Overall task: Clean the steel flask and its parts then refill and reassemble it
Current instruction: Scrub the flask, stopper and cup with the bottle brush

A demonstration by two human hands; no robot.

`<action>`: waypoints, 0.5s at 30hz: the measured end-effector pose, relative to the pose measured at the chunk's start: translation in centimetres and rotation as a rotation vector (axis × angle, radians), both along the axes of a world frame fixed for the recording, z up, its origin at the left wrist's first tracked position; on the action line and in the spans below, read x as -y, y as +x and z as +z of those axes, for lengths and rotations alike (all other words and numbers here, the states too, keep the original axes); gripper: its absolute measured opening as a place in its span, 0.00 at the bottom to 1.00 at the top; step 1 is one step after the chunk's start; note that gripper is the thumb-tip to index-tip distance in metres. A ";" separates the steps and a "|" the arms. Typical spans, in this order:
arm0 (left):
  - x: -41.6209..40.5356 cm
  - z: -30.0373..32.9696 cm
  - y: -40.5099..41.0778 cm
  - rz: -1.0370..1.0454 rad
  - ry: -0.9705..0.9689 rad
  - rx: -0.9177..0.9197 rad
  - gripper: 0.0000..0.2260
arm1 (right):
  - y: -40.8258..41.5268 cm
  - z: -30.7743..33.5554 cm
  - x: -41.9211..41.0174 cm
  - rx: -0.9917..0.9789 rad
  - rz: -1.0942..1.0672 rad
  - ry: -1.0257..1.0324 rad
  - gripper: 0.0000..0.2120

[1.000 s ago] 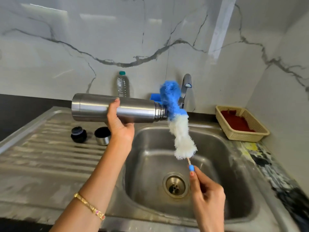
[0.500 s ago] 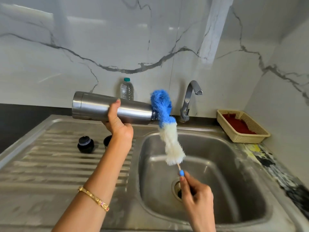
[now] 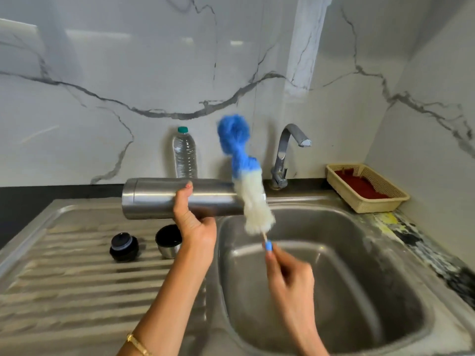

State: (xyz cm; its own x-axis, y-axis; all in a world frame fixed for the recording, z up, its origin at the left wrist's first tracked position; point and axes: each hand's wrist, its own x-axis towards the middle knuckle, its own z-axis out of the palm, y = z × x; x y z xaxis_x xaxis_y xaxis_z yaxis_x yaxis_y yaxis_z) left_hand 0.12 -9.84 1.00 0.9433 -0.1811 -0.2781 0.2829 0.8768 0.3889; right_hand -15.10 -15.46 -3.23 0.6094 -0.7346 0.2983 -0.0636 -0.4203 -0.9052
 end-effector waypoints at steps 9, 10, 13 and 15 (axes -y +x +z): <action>1.4 1.6 3.3 0.095 0.042 0.066 0.36 | -1.1 -2.4 0.1 -0.109 -0.096 -0.043 0.05; 1.2 1.0 3.6 0.088 0.018 0.039 0.33 | -1.7 -3.1 -0.4 -0.113 -0.034 0.043 0.05; 1.4 0.8 3.4 0.020 -0.043 0.004 0.21 | -0.4 -0.6 1.5 -0.072 0.170 0.165 0.13; 1.7 1.0 3.2 0.018 -0.054 0.014 0.23 | 1.5 1.9 3.2 -0.022 0.149 0.316 0.14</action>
